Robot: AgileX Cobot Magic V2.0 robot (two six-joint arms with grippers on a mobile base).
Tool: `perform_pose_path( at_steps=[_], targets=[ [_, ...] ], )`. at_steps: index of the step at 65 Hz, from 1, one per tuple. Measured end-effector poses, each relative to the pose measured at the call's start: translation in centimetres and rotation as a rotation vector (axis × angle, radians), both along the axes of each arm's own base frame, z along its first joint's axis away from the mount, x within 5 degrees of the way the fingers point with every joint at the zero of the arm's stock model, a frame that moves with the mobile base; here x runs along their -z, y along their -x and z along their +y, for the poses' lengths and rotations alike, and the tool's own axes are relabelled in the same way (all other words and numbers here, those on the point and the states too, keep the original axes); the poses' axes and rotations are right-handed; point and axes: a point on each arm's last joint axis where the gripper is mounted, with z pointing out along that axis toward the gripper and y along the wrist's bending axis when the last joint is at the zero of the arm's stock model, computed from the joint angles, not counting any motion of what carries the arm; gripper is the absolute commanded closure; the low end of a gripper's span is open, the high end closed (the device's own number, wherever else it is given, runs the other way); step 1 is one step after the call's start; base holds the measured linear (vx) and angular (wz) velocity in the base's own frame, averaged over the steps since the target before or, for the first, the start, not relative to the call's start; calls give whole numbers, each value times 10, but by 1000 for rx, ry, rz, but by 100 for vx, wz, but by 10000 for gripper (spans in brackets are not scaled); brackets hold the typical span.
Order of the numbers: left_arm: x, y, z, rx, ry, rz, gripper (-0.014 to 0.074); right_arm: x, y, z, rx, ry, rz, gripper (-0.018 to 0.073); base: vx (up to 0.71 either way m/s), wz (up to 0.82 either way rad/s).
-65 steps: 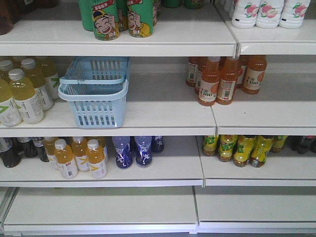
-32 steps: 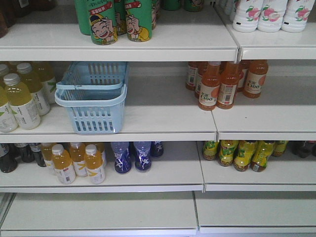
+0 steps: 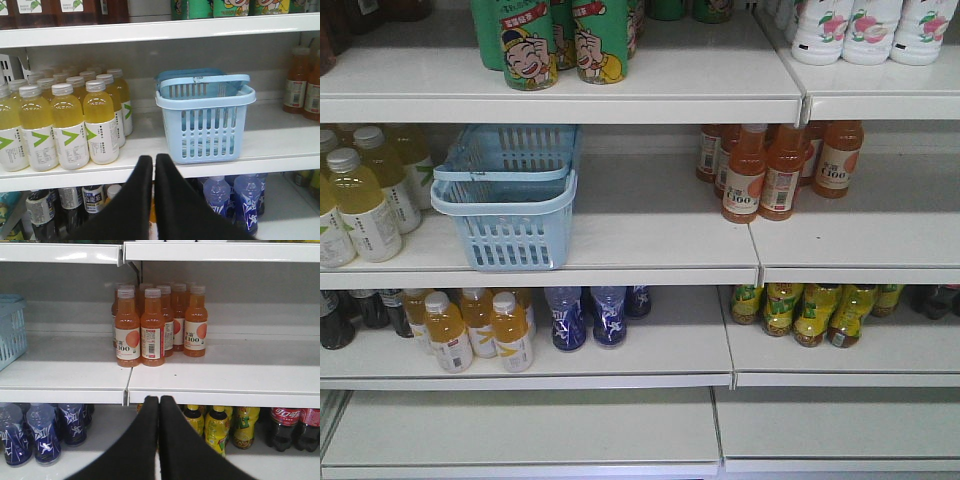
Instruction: Place coke in basket with both arms
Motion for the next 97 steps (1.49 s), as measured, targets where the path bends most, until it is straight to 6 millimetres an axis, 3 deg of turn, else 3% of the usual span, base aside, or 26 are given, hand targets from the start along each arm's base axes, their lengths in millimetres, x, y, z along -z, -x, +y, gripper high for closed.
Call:
perform_pose_path(
  at_steps=[13, 27, 30, 45, 53, 76, 97],
  targets=[
    [0, 0, 0, 1, 0, -5, 604, 0, 0, 0, 0, 0, 0, 569, 0, 0],
    [-15, 1, -2, 19, 37, -123, 604, 0, 0, 0, 0, 0, 0, 569, 0, 0],
    [-23, 3, -1, 12, 57, -111, 604, 0, 0, 0, 0, 0, 0, 569, 0, 0],
    [-101, 4, 2, -17, 103, -70, 604, 0, 0, 0, 0, 0, 0, 569, 0, 0],
    [-121, -6, 3, -32, 112, 20, 604, 0, 0, 0, 0, 0, 0, 569, 0, 0],
    [-116, -41, 2, -34, 110, 151, 573, 0, 0, 0, 0, 0, 0, 569, 0, 0],
    [-104, -62, 2, -40, 108, 261, 356, 0, 0, 0, 0, 0, 0, 569, 0, 0]
  ],
)
